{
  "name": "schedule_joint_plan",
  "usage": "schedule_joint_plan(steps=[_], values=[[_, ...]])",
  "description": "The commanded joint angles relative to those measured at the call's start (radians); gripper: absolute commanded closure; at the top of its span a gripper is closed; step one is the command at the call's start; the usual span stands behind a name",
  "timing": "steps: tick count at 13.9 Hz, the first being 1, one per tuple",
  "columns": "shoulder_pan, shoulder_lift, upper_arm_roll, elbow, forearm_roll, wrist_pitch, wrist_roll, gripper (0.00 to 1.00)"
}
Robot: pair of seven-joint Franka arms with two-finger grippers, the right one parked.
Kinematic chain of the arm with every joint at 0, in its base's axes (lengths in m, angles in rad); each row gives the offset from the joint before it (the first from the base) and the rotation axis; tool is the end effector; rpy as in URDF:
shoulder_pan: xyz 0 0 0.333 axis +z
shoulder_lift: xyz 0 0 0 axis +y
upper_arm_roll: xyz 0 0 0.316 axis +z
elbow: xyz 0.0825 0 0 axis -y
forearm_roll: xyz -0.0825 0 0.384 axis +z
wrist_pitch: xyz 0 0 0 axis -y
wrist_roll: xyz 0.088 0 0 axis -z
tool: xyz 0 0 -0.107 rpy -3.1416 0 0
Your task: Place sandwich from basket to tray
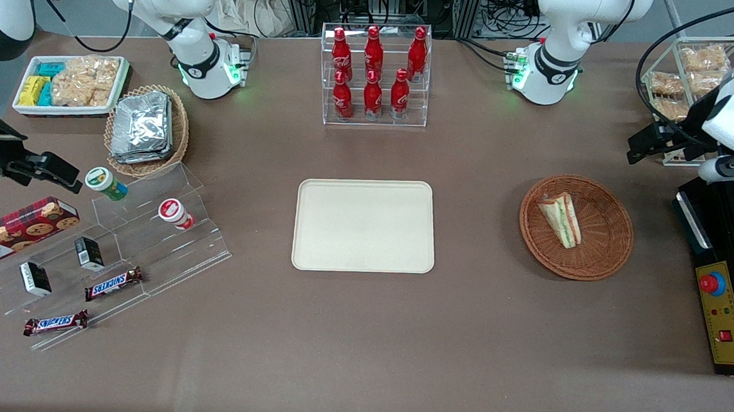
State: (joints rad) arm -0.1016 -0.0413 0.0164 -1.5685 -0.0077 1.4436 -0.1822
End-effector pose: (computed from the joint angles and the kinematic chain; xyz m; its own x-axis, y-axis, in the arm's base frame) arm 0.5262 -0.0456 0.6373 0.9919 0.0961 -0.0836 0.0959 -0.9954 -0.0069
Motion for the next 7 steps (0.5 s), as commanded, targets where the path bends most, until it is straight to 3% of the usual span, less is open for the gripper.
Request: schedule_joint_plan(steps=[1, 7], values=[[-0.018, -0.003, 0.016, -0.002, -0.005, -0.008, 0.023, 0.0], [-0.013, 0.018, 0.069, -0.077, -0.022, 0.023, 0.012, 0.0]])
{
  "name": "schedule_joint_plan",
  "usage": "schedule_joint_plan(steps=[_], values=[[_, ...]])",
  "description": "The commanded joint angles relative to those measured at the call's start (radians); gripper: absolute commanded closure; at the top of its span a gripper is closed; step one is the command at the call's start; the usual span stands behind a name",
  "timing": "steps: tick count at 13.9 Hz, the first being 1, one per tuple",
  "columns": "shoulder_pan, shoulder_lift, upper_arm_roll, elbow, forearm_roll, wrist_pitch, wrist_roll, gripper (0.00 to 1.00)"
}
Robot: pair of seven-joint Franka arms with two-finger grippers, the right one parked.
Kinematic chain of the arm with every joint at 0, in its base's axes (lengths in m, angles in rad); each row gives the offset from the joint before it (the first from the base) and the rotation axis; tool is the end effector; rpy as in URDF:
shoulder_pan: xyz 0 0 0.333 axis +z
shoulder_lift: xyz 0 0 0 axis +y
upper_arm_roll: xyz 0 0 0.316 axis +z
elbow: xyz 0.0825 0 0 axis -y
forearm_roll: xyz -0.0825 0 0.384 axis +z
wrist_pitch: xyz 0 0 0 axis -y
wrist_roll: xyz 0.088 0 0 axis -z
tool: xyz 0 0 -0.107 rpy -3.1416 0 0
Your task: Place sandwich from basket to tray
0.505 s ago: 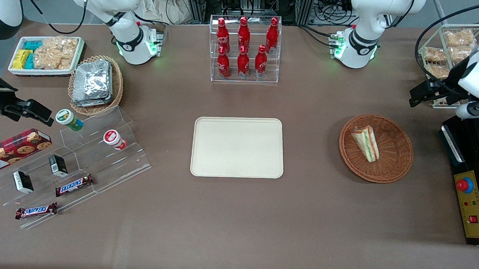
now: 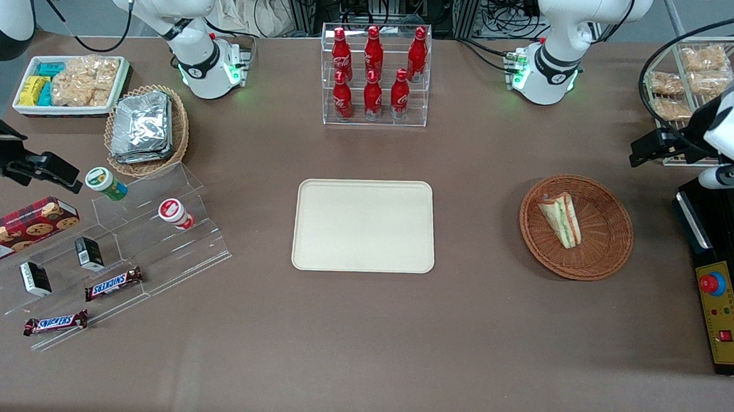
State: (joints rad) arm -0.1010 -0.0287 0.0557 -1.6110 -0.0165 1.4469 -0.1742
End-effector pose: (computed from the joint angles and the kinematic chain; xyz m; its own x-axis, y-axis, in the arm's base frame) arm 0.5305 -0.0255 0.6114 0.9826 0.1267 -0.1361 0.1271 -0.9919 -0.0056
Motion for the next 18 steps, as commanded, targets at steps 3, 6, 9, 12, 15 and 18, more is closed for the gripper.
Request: schedule_joint_plan(steps=[3, 6, 9, 12, 15, 18], values=[[-0.017, -0.025, 0.018, -0.189, 0.044, 0.157, -0.036, 0.0], [-0.008, -0.048, -0.051, -0.357, 0.088, 0.309, -0.206, 0.0], [-0.005, -0.079, -0.054, -0.588, 0.113, 0.594, -0.22, 0.0], [0.012, -0.054, -0.051, -0.713, 0.116, 0.778, -0.252, 0.0], [0.014, -0.001, -0.05, -0.814, 0.116, 0.964, -0.283, 0.0], [0.014, 0.093, -0.05, -0.842, 0.116, 1.084, -0.312, 0.0]])
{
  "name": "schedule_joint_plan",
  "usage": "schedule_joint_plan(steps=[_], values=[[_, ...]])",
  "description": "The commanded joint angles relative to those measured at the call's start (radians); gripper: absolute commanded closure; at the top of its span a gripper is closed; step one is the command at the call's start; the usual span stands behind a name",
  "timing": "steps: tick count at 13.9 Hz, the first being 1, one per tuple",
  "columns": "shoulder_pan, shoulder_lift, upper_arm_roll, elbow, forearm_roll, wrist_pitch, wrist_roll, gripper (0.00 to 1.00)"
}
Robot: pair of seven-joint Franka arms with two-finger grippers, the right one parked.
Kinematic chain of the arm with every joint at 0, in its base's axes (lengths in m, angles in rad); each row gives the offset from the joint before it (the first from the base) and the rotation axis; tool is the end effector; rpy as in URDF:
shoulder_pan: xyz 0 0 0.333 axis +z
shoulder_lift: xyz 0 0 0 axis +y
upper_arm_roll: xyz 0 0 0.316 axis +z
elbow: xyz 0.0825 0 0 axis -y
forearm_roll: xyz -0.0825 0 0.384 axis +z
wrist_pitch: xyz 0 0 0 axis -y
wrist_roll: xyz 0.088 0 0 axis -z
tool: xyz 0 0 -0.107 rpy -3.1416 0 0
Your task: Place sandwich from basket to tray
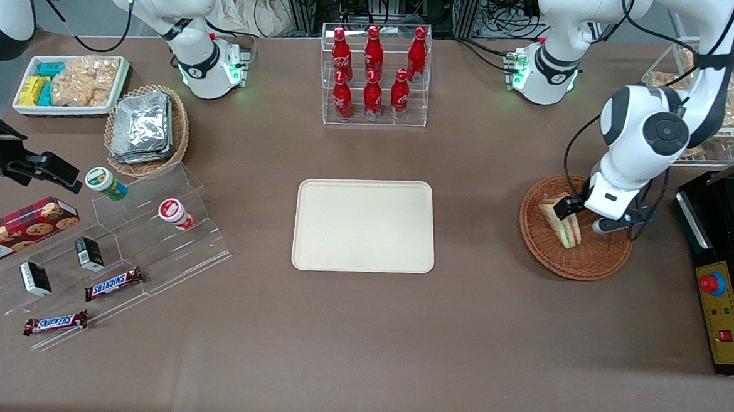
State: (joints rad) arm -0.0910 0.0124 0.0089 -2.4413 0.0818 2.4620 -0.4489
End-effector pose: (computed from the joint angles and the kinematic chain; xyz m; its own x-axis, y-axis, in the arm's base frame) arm 0.4812 -0.0397 0.2974 0.9541 0.2980 0.0285 0.2990 -0.9532 -0.0439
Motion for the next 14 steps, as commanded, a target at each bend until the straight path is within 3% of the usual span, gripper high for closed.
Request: schedule_joint_plan(steps=[1, 9, 10, 12, 14], values=[[0.004, 0.075, -0.003, -0.022, 0.018, 0.109, -0.039, 0.0], [0.004, 0.141, 0.003, -0.03, 0.018, 0.144, -0.039, 0.02], [0.004, 0.143, 0.003, -0.03, 0.018, 0.143, -0.039, 0.13], [0.004, 0.143, 0.005, -0.032, 0.018, 0.143, -0.037, 0.58], [0.004, 0.141, 0.006, -0.032, 0.018, 0.14, -0.036, 0.77]])
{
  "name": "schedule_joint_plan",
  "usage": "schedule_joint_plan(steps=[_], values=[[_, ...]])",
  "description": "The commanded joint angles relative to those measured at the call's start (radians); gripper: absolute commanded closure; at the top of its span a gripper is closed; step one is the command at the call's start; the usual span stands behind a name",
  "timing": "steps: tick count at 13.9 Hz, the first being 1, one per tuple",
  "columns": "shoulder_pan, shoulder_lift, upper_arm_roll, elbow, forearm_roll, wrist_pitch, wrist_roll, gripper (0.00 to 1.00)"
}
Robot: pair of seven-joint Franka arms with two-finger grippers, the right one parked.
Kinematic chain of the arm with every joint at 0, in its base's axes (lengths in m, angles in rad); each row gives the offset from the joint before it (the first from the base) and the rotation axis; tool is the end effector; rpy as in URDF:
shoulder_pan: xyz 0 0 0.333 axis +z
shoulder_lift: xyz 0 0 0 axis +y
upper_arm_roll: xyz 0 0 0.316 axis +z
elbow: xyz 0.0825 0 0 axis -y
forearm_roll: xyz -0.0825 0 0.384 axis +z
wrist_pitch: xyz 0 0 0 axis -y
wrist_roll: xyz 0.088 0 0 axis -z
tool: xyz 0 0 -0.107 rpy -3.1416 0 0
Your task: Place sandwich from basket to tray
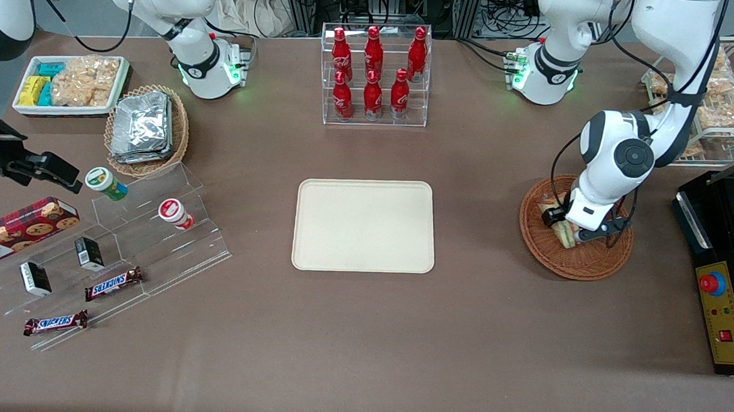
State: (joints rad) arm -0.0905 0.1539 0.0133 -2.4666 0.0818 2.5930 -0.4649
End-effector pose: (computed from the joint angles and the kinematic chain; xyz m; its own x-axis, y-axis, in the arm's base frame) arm 0.4761 -0.0383 0.2312 0.9500 0.3120 -0.0068 0.3113 -0.9489 -0.0512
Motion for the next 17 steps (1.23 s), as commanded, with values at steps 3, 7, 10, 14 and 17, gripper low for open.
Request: schedule_joint_plan(steps=[3, 7, 10, 14, 17], values=[[0.003, -0.019, 0.016, 0.003, 0.018, -0.026, -0.006, 0.79], [0.002, -0.134, 0.02, 0.09, 0.018, -0.276, 0.049, 0.79], [0.003, -0.149, 0.02, 0.372, 0.015, -0.671, 0.121, 0.79], [-0.006, -0.139, 0.01, 0.713, 0.01, -1.023, 0.225, 0.79], [-0.006, -0.114, -0.025, 0.881, 0.0, -1.148, 0.285, 0.79]])
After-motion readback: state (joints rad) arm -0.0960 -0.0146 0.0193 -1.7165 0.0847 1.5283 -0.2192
